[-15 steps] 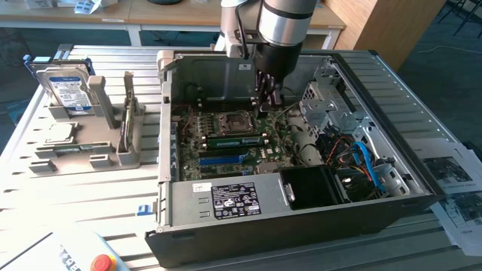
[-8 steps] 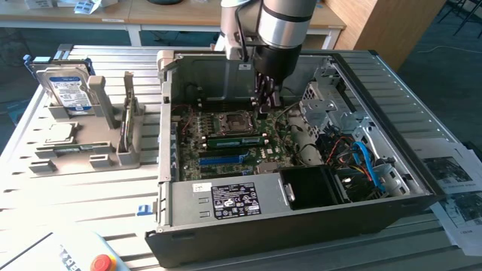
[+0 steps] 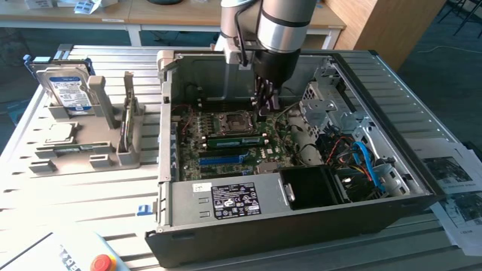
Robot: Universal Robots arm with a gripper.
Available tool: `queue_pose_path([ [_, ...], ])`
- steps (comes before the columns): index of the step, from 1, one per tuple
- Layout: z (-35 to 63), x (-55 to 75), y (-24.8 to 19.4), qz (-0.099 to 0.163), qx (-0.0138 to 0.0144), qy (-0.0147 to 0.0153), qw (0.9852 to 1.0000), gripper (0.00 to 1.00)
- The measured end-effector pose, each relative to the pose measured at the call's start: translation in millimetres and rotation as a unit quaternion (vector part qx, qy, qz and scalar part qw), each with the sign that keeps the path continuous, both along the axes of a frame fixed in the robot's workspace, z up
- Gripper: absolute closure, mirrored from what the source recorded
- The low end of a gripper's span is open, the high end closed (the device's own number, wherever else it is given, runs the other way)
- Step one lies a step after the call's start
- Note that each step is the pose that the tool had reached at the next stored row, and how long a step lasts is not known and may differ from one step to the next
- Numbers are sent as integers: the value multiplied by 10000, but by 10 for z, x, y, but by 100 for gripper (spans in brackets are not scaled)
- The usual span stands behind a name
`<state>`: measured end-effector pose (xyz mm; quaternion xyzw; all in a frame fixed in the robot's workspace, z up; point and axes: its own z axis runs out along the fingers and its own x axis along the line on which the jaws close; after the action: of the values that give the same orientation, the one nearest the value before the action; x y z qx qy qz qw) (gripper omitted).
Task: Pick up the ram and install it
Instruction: 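Press down the ram until it locks into place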
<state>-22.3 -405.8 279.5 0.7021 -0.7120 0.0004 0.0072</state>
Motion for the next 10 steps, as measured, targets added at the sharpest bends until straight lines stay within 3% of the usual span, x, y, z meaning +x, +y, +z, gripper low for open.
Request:
queue_pose_path([
  [10,-130,0,0,0,0,0,10000,90],
])
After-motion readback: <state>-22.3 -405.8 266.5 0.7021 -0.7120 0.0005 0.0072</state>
